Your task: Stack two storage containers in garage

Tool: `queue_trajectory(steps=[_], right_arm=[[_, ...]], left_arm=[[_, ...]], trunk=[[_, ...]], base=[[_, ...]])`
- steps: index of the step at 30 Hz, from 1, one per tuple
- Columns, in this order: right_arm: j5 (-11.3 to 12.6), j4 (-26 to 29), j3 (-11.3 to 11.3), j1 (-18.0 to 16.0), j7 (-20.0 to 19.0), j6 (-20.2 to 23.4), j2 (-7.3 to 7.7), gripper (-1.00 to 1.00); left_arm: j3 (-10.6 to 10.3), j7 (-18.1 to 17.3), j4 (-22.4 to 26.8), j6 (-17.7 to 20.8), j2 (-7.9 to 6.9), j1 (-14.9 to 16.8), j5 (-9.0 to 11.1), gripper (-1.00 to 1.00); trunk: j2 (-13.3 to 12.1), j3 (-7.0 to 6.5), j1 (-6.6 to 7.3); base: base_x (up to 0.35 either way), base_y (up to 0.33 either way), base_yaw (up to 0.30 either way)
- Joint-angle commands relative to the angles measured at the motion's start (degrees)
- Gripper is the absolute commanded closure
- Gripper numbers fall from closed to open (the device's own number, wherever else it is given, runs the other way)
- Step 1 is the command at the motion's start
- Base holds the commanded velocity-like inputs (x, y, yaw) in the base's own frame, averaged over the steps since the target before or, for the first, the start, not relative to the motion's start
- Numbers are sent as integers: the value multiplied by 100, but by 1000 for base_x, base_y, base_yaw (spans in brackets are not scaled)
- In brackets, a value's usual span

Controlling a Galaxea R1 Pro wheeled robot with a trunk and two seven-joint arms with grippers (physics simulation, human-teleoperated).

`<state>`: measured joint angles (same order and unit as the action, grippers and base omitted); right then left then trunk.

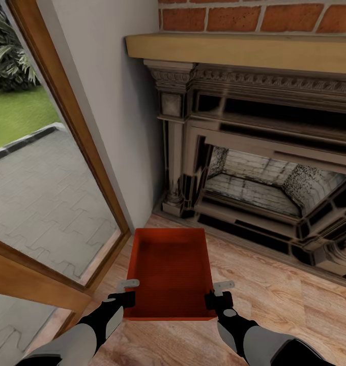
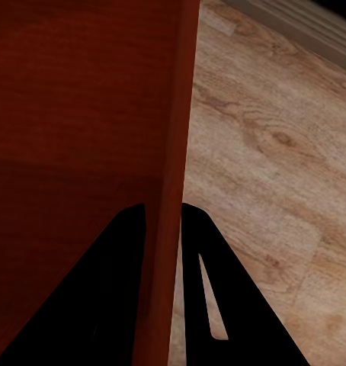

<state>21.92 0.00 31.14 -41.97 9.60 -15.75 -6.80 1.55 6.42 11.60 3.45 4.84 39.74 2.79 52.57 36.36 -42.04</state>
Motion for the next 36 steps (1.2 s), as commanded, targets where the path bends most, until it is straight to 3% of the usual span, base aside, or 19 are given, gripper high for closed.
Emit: queue_trajectory(steps=[1, 36], right_arm=[[30, -8, -73, -4, 28, -6, -45, 100], [31, -9, -74, -4, 45, -11, -42, 100]], left_arm=[[7, 37, 20, 33, 22, -1, 28, 100], [12, 35, 18, 33, 17, -1, 29, 100]], trunk=[[3, 2, 0], [3, -296, 0]], base=[[0, 0, 0], [0, 0, 0]])
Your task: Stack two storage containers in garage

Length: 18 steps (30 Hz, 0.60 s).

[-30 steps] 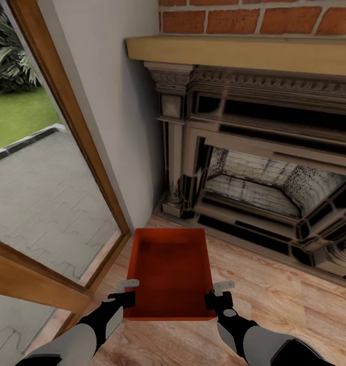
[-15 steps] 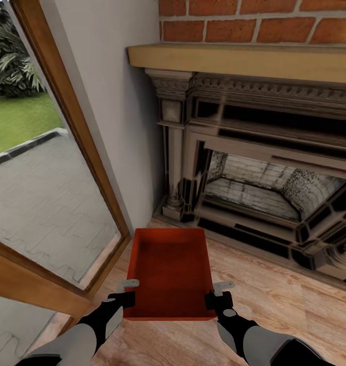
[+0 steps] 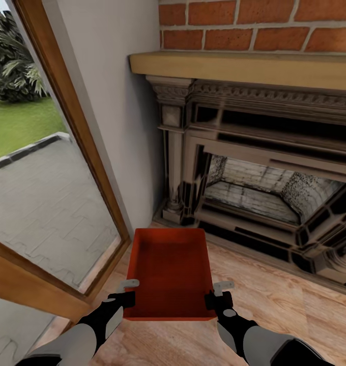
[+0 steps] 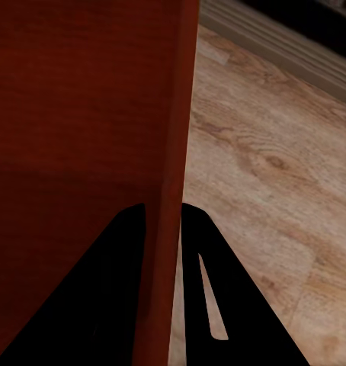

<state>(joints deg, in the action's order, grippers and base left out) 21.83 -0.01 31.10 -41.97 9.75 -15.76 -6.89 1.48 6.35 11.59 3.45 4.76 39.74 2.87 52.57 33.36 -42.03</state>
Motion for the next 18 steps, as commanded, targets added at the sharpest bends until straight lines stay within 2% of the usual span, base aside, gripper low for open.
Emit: queue_trajectory(steps=[1, 18], right_arm=[[40, -8, -70, -5, 29, -9, -34, 100], [40, -8, -70, -5, 27, -15, -31, 100]], left_arm=[[19, 42, 19, 33, 25, -2, 23, 100], [19, 43, 19, 33, 12, -2, 21, 100]], trunk=[[4, -5, -1], [4, -156, -1]], base=[[0, 0, 0], [0, 0, 0]])
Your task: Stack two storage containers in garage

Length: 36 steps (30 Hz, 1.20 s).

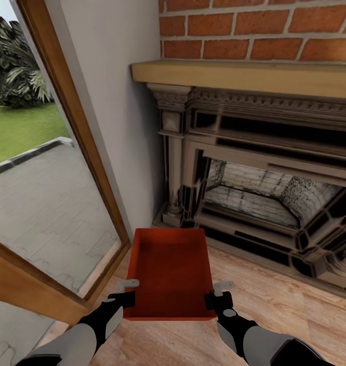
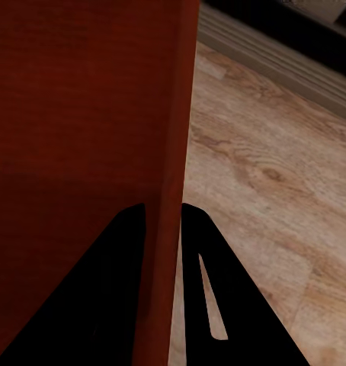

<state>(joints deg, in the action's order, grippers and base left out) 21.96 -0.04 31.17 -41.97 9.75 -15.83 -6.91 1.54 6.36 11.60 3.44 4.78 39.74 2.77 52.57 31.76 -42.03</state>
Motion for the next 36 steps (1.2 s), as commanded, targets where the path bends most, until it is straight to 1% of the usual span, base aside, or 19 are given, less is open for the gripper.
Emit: queue_trajectory(steps=[1, 36], right_arm=[[27, -5, -77, -5, 27, -8, -30, 100], [27, -5, -76, -5, 27, -8, -36, 100]], left_arm=[[13, 42, 17, 33, 10, -2, 32, 100], [4, 49, 17, 33, 32, -2, 14, 100]], trunk=[[4, -4, -1], [4, -316, -1]], base=[[0, 0, 0], [0, 0, 0]])
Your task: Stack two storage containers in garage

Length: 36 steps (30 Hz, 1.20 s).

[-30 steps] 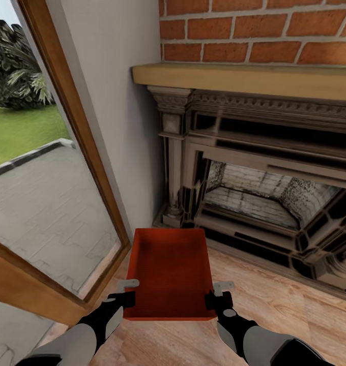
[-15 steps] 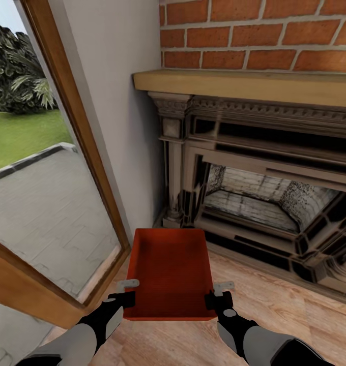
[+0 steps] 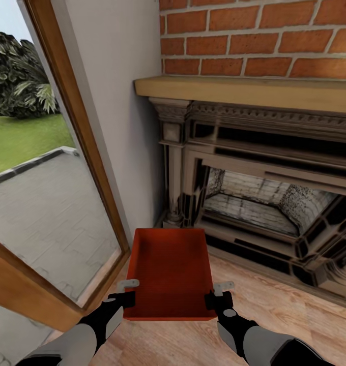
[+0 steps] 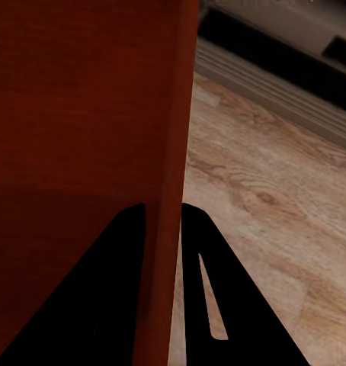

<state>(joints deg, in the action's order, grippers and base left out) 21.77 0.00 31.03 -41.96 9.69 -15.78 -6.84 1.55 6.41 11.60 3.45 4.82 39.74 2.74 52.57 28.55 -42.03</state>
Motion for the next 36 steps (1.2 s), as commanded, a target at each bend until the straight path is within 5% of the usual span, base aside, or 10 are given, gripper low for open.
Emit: queue_trajectory(steps=[1, 36], right_arm=[[47, -8, -62, -5, 33, -13, -42, 100], [47, -8, -62, -5, 33, -13, -37, 100]], left_arm=[[3, 45, 18, 33, 28, -2, 16, 100], [3, 45, 18, 33, 32, -2, 12, 100]], trunk=[[4, -4, -1], [4, -315, -1]], base=[[0, 0, 0], [0, 0, 0]])
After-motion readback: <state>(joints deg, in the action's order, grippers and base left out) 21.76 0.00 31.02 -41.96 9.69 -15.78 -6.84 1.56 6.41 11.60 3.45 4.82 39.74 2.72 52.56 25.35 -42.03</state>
